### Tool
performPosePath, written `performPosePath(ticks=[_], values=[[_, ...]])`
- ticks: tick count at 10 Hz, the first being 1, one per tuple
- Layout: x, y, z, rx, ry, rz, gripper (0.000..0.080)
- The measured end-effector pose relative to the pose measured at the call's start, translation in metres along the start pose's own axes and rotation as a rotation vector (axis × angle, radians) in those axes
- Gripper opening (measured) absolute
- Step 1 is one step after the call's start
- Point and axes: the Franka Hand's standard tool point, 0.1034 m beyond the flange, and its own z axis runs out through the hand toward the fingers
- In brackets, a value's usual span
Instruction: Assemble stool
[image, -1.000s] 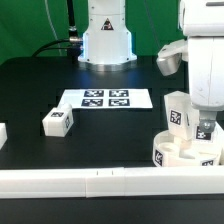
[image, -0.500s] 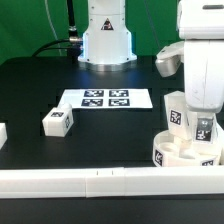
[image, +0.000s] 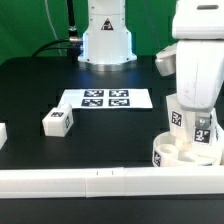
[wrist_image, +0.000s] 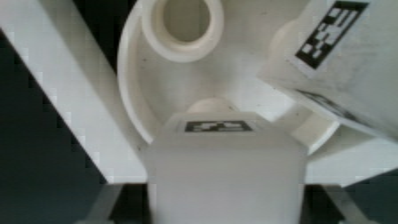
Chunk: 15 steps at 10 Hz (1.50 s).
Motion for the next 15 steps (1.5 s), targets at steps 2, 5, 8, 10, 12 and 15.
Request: performPosePath(ticks=[2,5,8,10,12,15], values=[[0.0047,-0.0039,0.0005,-0.005,0.007,0.242,0.0337],[0.0062,-0.0061,0.0014,0.004,0.01,0.59,0.0337],[0.009,-0.0076,0.0019,0.001,0.025,0.905,0.0337],[0.0092,-0.0074,0.0018,0.002,0.026,0.98,0.0337],[0.0094,-0.0075,0.0018,0.005,0.027,1.089,0.0337],[0.0098,-0.0078,0.0017,0.018,0.03,1.295,0.0337]])
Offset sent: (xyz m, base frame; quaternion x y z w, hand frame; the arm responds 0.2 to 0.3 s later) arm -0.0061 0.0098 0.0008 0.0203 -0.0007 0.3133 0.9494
